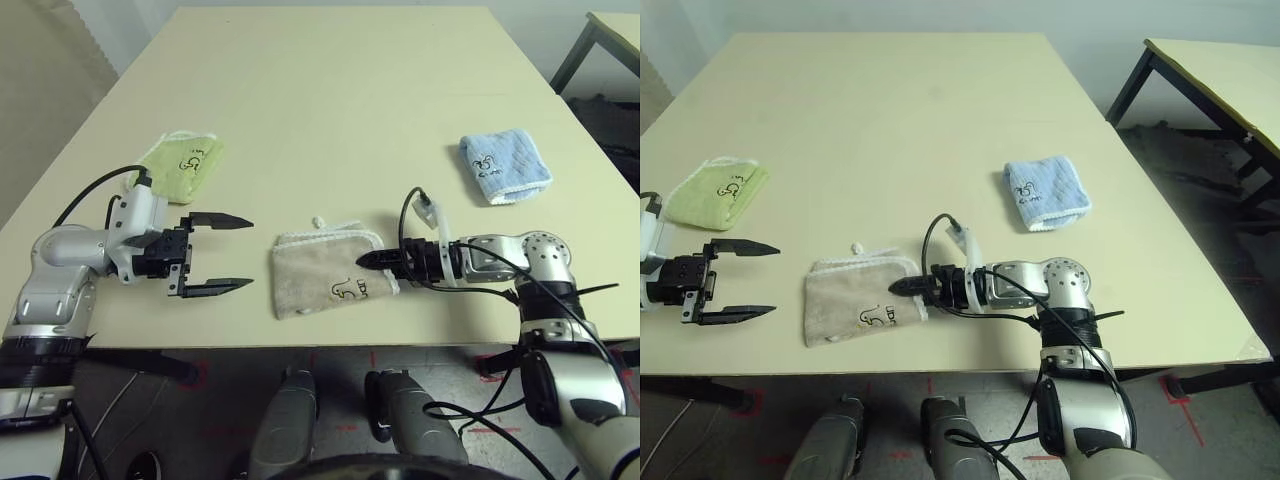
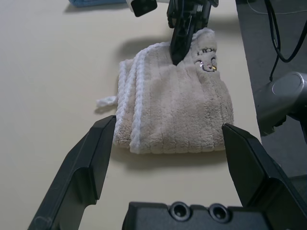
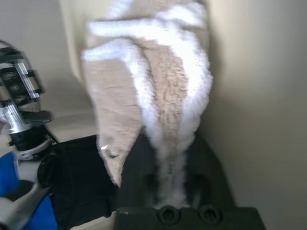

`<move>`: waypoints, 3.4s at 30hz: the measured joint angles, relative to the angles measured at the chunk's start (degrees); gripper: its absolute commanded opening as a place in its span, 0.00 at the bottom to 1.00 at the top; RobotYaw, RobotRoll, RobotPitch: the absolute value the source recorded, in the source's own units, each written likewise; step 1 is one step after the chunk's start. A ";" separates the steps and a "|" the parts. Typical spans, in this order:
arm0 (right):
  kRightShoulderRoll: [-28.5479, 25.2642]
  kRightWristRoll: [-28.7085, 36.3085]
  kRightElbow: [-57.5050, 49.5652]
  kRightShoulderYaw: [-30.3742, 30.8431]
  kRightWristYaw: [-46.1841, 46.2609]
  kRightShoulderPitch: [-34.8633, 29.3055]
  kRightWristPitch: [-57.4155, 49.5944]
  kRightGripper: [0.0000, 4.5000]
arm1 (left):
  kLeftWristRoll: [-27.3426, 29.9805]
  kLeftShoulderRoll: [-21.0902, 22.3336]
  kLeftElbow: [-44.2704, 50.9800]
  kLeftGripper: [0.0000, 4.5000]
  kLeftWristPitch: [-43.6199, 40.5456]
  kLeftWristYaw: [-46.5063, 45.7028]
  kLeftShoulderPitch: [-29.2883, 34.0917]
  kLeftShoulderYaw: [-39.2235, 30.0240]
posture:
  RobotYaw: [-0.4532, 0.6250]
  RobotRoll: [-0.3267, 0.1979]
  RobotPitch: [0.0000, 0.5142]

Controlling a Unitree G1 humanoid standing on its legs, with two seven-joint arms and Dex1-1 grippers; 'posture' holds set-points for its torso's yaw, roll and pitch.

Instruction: Fold the towel and set it aside.

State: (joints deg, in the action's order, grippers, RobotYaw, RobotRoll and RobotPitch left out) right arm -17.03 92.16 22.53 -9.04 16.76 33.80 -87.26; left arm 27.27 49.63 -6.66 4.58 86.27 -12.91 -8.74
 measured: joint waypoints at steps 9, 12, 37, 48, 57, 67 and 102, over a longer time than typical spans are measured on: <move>0.27 7.15 1.67 -3.47 4.66 4.74 5.48 0.00 | -0.26 -0.89 -1.54 1.00 1.80 0.63 0.52 0.11 | 0.49 0.62 0.27; -0.45 10.78 1.75 -3.56 6.43 6.48 7.68 0.00 | -0.35 -1.00 -2.63 1.00 2.31 1.07 0.48 0.23 | 0.48 0.62 0.27; -13.87 -14.35 15.47 -17.58 -9.81 22.40 34.94 0.00 | 0.72 -5.82 -7.36 1.00 -4.65 -7.42 -6.61 0.84 | 0.45 0.62 0.26; -12.31 -25.58 17.26 -24.55 -10.69 21.56 46.96 0.00 | -2.08 -8.38 -2.40 1.00 -9.61 -16.50 -5.44 2.50 | 0.46 0.62 0.27; -10.31 -30.04 18.24 -30.17 -6.66 18.34 52.06 0.00 | -2.25 -8.38 -2.07 1.00 -10.40 -17.02 -5.47 2.55 | 0.45 0.62 0.27; -6.09 -29.67 10.07 -34.54 4.23 13.14 50.30 0.00 | -2.25 -8.38 -1.36 1.00 -10.45 -16.13 -5.49 2.85 | 0.45 0.62 0.27; -8.96 -24.18 -12.24 -34.11 28.06 7.98 28.99 0.99 | -2.98 -8.92 -2.55 1.00 -8.51 -14.98 -6.86 3.05 | 0.44 0.62 0.27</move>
State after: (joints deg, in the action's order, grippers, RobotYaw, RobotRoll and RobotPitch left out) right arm -25.99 67.98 10.30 -43.15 44.82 41.78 -58.27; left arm 24.29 40.71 -9.20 -3.93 71.28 -19.77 -5.68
